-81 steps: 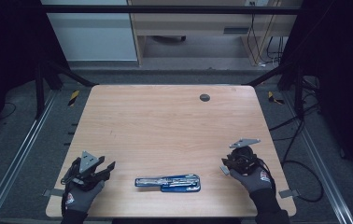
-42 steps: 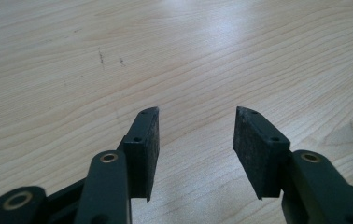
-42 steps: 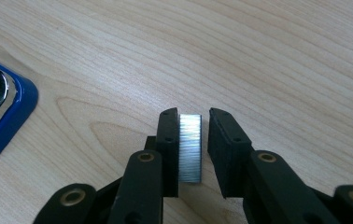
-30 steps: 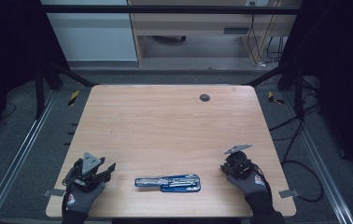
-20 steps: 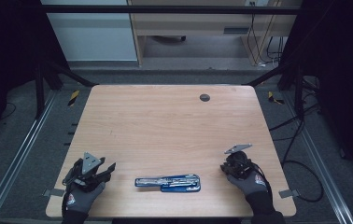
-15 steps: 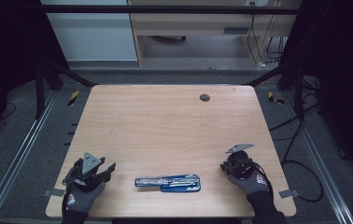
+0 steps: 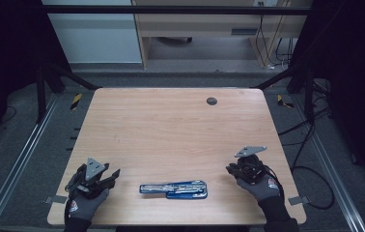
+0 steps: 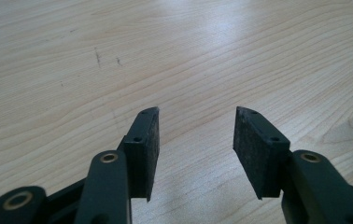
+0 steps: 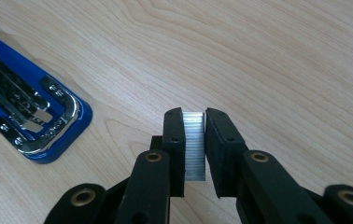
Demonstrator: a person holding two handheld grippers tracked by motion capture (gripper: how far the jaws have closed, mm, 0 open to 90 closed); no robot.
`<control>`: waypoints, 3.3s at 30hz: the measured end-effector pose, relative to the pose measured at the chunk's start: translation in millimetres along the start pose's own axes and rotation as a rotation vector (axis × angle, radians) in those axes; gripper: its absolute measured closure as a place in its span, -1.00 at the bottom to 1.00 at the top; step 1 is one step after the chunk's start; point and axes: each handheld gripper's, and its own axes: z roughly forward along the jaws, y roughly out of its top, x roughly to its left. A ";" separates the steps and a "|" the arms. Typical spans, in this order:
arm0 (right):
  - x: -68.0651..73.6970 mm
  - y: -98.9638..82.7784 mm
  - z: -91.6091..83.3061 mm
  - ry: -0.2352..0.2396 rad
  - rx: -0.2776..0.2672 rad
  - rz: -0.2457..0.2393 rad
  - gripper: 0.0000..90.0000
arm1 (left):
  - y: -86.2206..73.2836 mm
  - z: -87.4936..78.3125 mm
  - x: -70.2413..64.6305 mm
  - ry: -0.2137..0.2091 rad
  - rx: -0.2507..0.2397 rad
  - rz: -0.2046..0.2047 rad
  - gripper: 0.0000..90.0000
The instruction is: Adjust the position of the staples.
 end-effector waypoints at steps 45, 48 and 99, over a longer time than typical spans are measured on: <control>35.0 71.8 -4.3 0.424 0.021 -0.404 0.75 | -0.2 2.8 -1.7 -0.008 0.011 0.012 0.14; 37.0 74.1 -1.9 0.459 0.020 -0.427 0.75 | -0.1 3.2 -2.2 -0.010 0.011 0.013 0.14; 57.7 61.9 41.8 0.539 0.147 -0.604 0.75 | -0.4 4.0 -2.1 -0.010 0.019 0.016 0.14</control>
